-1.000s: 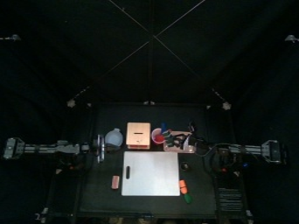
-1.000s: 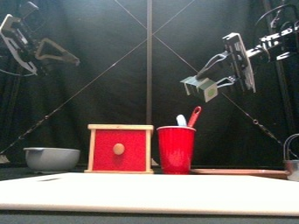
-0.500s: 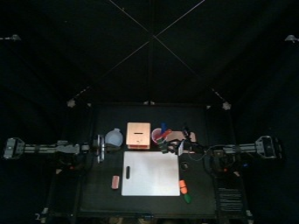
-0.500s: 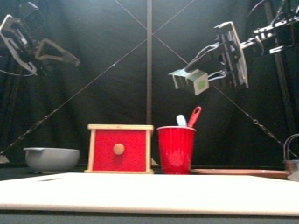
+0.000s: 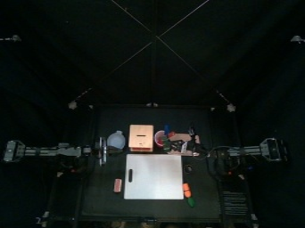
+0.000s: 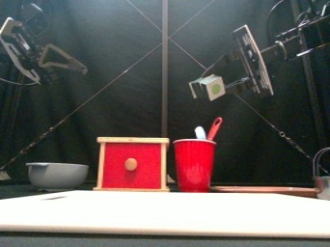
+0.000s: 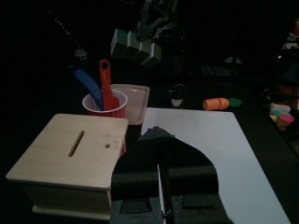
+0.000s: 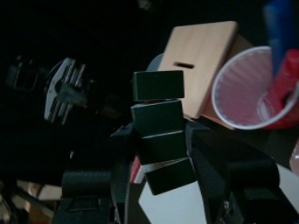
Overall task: Place sushi on board then cut the sushi with the knife then place the pieces on the plate
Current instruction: Place the sushi on the board
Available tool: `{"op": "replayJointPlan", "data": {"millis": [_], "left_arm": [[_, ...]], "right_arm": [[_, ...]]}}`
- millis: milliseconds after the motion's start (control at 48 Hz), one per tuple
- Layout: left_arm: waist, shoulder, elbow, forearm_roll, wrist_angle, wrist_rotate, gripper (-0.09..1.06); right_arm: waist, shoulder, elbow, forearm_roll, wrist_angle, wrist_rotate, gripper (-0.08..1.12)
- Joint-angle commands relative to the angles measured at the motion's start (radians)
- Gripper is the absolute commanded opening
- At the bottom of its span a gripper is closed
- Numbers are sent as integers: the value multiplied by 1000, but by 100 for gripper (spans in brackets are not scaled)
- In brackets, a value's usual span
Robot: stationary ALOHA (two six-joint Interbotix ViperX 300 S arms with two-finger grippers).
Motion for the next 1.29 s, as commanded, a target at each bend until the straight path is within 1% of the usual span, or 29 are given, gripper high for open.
{"op": "replayJointPlan", "data": {"millis": [21,167,271,667,896,1083,1292], "left_arm": [[2,3,-11,0,-8,0,-3],[2,2,-5,2,-8,3,-3],[5,3,-3,2,-8,5,-3],[8,3,2,0,-2,3,-3],[8,3,5,0,-2,5,-3],[8,3,5,0,0,5,-3],[9,2,8,2,2,5,-3]], "right_arm": [[-18,-25,9,61,0,-11,52],[-20,-21,58,74,-5,-6,52],[-12,-14,78,103,-5,-6,52],[98,20,89,232,-5,-6,52],[193,91,75,316,-11,-6,52],[256,186,34,341,-58,-6,52],[313,247,-9,367,-117,-8,52]]}}
